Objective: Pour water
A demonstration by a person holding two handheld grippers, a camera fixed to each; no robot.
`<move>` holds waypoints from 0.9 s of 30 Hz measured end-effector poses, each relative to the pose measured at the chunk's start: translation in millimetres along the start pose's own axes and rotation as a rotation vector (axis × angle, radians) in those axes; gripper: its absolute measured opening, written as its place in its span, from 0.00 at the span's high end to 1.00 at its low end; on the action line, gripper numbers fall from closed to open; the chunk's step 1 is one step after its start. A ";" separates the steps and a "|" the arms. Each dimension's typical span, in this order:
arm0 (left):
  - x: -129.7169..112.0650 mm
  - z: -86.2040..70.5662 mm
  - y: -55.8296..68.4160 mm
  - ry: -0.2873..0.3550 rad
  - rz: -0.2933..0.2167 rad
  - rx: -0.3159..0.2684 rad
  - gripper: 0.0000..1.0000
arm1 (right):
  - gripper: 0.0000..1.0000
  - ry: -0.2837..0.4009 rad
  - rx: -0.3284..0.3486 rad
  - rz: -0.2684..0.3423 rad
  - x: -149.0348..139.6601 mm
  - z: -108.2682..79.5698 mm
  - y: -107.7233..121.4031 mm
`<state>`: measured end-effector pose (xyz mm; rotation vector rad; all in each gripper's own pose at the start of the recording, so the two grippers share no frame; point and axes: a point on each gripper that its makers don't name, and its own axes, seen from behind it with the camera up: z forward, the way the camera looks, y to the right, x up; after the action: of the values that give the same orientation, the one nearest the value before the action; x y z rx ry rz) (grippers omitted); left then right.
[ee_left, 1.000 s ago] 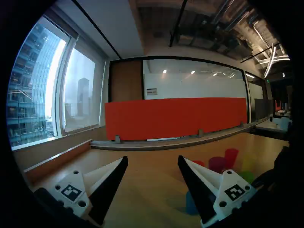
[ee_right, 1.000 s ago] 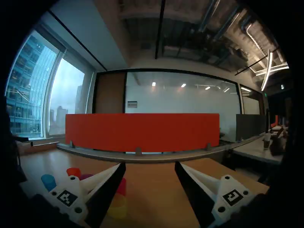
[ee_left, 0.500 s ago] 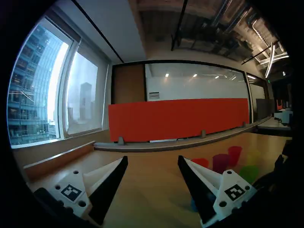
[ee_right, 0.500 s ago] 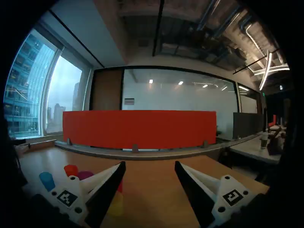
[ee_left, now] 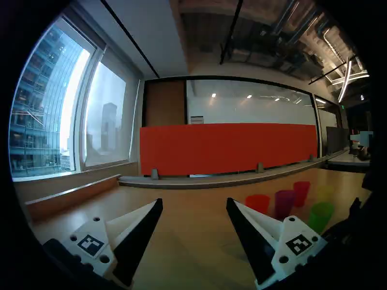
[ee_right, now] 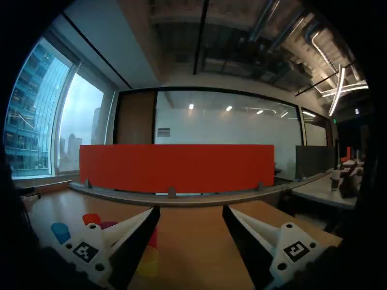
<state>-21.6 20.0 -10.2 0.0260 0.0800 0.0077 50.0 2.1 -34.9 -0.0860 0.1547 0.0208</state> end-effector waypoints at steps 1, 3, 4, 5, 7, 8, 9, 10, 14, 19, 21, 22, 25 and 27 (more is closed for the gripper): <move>-1.9 0.4 -0.9 -0.003 -0.004 0.002 0.02 | 0.00 0.002 -0.002 -0.002 0.9 0.1 0.6; -5.9 1.2 -2.8 -0.009 -0.012 0.005 0.02 | 0.00 0.004 -0.004 -0.004 2.4 0.2 1.4; -7.6 1.7 -3.4 -0.011 -0.016 0.006 0.02 | 0.00 0.003 -0.003 -0.004 2.2 0.5 1.0; -9.3 2.2 -4.1 -0.014 -0.020 0.008 0.02 | 0.00 0.003 -0.002 -0.003 2.0 0.7 0.6; -11.2 3.1 -5.1 -0.016 -0.023 0.009 0.02 | 0.00 0.001 0.002 -0.002 1.3 0.8 -0.7; -11.8 3.5 -5.5 -0.016 -0.024 0.009 0.02 | 0.00 -0.001 0.004 -0.001 0.9 0.8 -1.3; -12.5 3.9 -5.8 -0.017 -0.025 0.010 0.02 | 0.00 -0.001 0.005 -0.001 0.6 1.0 -1.9; -13.2 4.2 -5.9 -0.017 -0.024 0.010 0.02 | 0.00 -0.001 0.005 -0.001 0.5 1.4 -2.2; -17.5 5.6 -6.9 -0.023 -0.023 0.011 0.02 | 0.00 -0.001 0.004 -0.005 1.0 3.2 -3.6; -22.6 7.2 -7.9 -0.030 -0.026 0.012 0.02 | 0.00 0.003 0.007 -0.008 5.3 5.5 -5.0; -24.5 7.5 -7.9 -0.034 -0.028 0.012 0.02 | 0.00 0.006 0.008 -0.009 7.0 5.7 -5.5; -25.1 7.5 -8.1 -0.036 -0.027 0.012 0.02 | 0.00 0.007 0.008 -0.009 7.4 5.8 -5.9; -26.8 7.6 -8.5 -0.042 -0.027 0.012 0.02 | 0.00 0.008 0.009 -0.011 7.6 6.2 -7.0; -28.1 7.8 -8.4 -0.046 -0.028 0.011 0.02 | 0.00 0.006 0.009 -0.013 6.6 6.3 -7.7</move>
<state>-48.9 11.2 -0.4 0.0357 0.0340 -0.0209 57.7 -5.0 -29.1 -0.0781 0.1607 0.0073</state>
